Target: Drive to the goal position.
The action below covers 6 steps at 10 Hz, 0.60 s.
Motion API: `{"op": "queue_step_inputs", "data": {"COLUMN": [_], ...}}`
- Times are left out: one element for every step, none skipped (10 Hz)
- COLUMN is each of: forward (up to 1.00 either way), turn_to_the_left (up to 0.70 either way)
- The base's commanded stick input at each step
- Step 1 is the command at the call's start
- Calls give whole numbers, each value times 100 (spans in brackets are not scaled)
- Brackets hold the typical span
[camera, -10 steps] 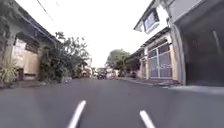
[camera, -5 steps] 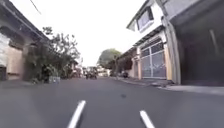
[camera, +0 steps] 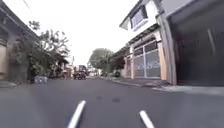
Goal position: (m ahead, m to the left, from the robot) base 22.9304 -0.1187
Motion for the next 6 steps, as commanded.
{"op": "queue_step_inputs", "data": {"forward": [85, 85, 85, 85, 85, 85], "turn_to_the_left": [-34, -34, -34, -34, -34, -33]}}
